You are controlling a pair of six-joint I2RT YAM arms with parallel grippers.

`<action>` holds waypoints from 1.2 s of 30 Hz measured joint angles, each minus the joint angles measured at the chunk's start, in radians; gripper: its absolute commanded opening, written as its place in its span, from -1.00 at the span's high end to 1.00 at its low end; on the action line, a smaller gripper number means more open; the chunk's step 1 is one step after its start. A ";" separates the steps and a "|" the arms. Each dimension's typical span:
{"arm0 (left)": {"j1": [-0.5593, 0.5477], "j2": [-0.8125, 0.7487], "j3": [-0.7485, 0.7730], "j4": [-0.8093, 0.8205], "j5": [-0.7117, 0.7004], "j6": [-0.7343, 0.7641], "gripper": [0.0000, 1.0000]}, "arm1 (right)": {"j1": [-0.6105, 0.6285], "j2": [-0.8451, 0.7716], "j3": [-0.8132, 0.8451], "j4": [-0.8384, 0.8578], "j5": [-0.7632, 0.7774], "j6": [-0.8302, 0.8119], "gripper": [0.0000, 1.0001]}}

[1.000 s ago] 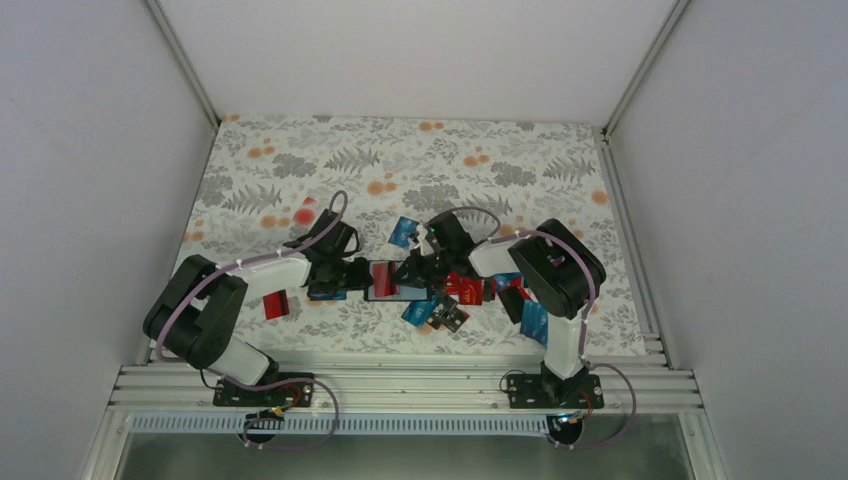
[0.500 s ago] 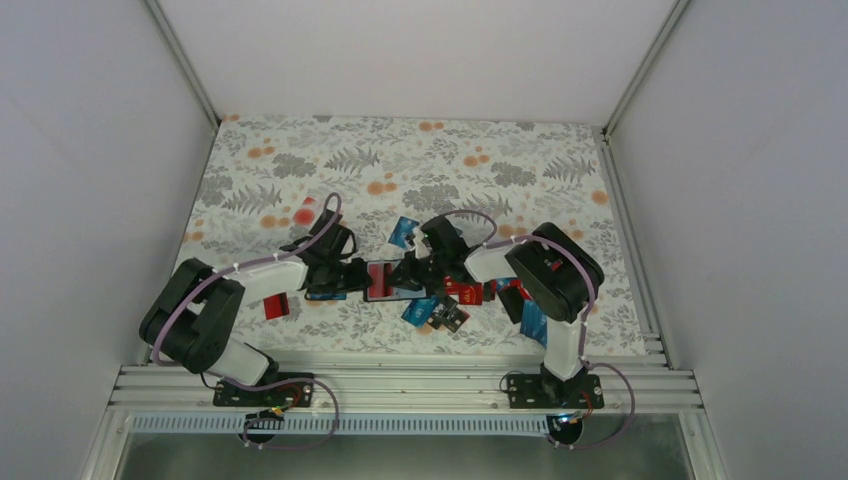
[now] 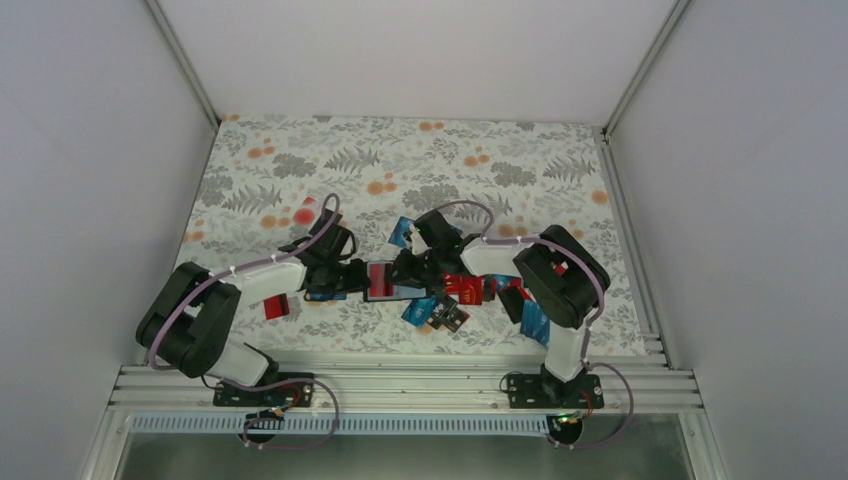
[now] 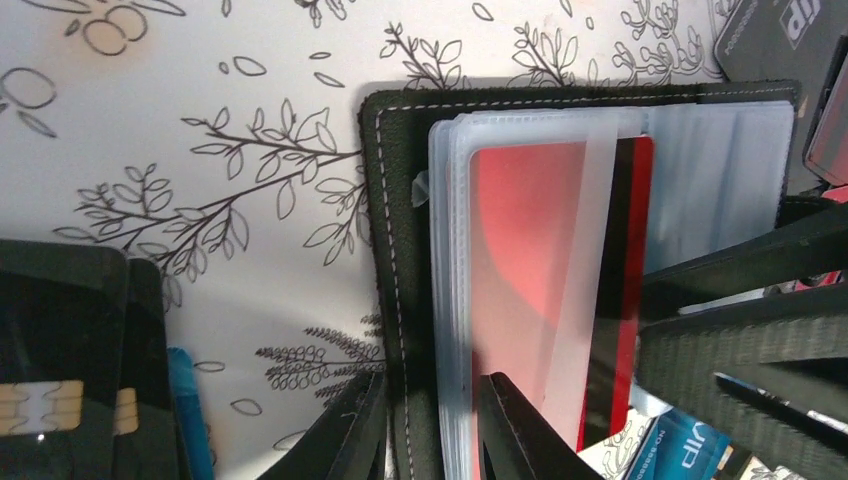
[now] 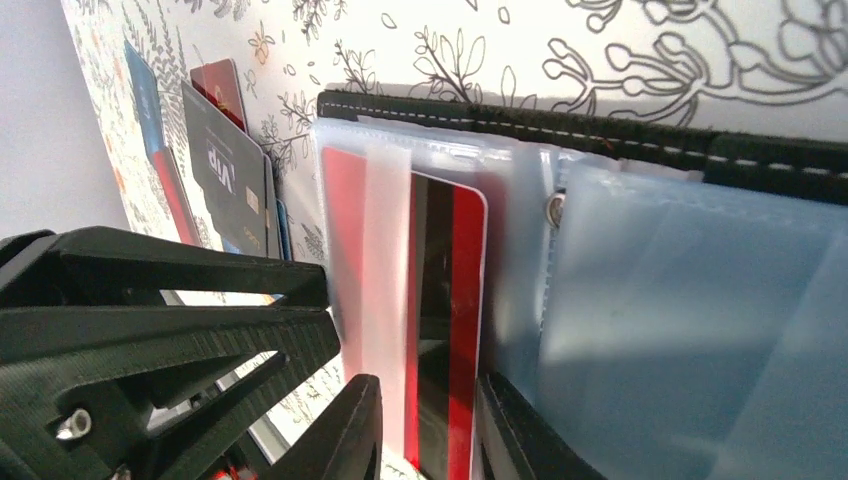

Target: Put the credit cards into the card holder

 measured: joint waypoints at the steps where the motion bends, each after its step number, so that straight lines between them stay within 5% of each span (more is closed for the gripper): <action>1: 0.000 -0.003 0.001 -0.007 -0.005 0.001 0.52 | 0.001 -0.006 0.011 -0.030 0.010 -0.015 0.37; 12: -0.001 -0.054 0.065 -0.113 -0.092 0.034 0.52 | 0.001 -0.124 0.069 -0.290 0.097 -0.125 -0.05; 22: -0.086 -0.061 0.209 -0.197 -0.157 0.065 0.52 | -0.053 -0.423 0.026 -0.495 0.291 -0.215 -0.38; 36: -0.215 0.089 0.333 -0.170 -0.155 0.069 0.53 | -0.051 -0.425 -0.076 -0.746 0.591 -0.140 -0.43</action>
